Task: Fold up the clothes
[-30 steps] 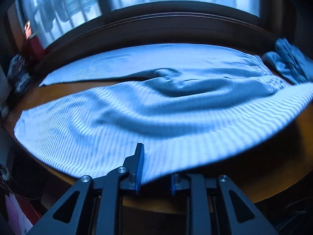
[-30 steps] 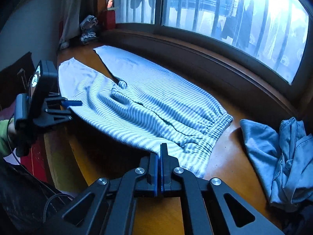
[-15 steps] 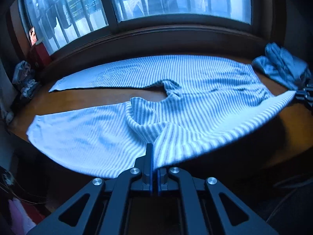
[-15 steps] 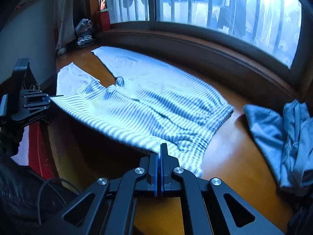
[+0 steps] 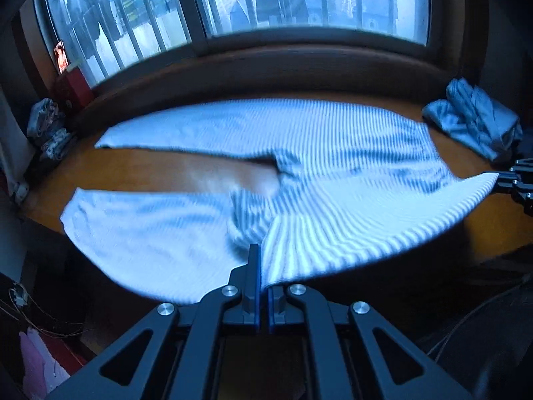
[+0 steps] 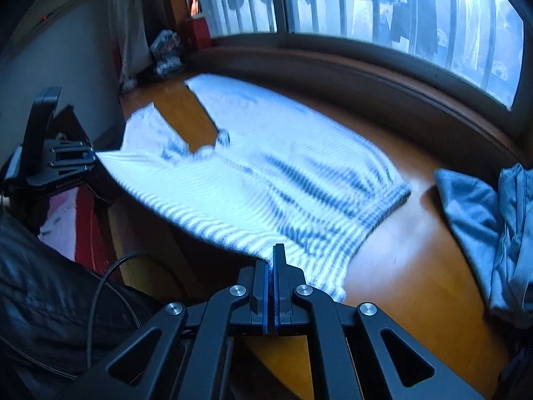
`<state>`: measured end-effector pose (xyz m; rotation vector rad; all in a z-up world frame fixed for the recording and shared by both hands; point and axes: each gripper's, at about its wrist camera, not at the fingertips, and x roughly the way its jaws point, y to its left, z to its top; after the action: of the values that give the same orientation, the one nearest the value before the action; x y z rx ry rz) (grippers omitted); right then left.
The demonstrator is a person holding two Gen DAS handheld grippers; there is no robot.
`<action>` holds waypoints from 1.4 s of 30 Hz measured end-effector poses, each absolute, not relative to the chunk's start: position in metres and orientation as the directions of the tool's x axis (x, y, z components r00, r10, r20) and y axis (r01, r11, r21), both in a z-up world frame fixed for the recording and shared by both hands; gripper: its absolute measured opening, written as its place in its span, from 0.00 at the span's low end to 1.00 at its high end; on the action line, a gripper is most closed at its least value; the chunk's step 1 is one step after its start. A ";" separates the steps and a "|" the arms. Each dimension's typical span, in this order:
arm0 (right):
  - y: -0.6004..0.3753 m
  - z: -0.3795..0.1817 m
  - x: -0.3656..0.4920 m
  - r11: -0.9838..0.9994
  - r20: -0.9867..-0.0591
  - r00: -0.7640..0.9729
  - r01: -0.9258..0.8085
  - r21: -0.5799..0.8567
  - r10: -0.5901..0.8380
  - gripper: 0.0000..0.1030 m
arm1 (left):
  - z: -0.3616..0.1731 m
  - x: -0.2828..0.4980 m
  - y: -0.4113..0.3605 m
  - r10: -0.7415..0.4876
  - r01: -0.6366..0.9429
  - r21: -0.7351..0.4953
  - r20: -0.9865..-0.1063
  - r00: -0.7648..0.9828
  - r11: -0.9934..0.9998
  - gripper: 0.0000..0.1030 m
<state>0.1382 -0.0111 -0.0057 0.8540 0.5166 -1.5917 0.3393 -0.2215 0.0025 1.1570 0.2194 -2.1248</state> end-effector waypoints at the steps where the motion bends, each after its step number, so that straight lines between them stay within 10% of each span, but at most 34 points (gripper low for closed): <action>1: -0.014 0.001 0.131 -0.203 -0.752 -0.032 0.970 0.137 -0.658 0.02 | 0.011 0.329 -0.227 -0.529 0.648 0.204 -0.770 -0.357 -0.734 0.02; 9: -0.060 0.016 0.069 -0.323 -0.735 -0.148 0.941 0.101 -0.662 0.02 | 0.046 0.212 -0.301 -0.614 0.507 0.382 -0.652 -0.445 -0.773 0.03; 20: -0.113 -0.049 -0.034 -0.585 -0.823 -0.172 0.780 0.222 -0.542 0.04 | -0.041 0.095 -0.411 -0.424 0.321 0.309 -0.810 -0.405 -0.895 0.05; 25: -0.123 -0.065 -0.052 -0.667 -0.863 -0.195 0.719 0.197 -0.465 0.15 | -0.058 0.087 -0.422 -0.404 0.305 0.299 -0.829 -0.387 -0.904 0.05; 29: -0.113 -0.049 -0.056 -0.725 -0.864 -0.279 0.675 0.134 -0.419 0.48 | -0.071 0.080 -0.432 -0.388 0.293 0.290 -0.843 -0.373 -0.911 0.05; 42: -0.107 -0.022 -0.030 -0.675 -0.850 -0.304 0.734 0.079 -0.430 0.40 | -0.082 0.075 -0.458 -0.300 0.326 0.181 -0.882 -0.364 -0.928 0.07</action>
<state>-0.0300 -0.1066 -0.0224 1.1840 0.4235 -2.0299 0.0753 -0.4583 -0.0816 1.4934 0.0339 -2.3214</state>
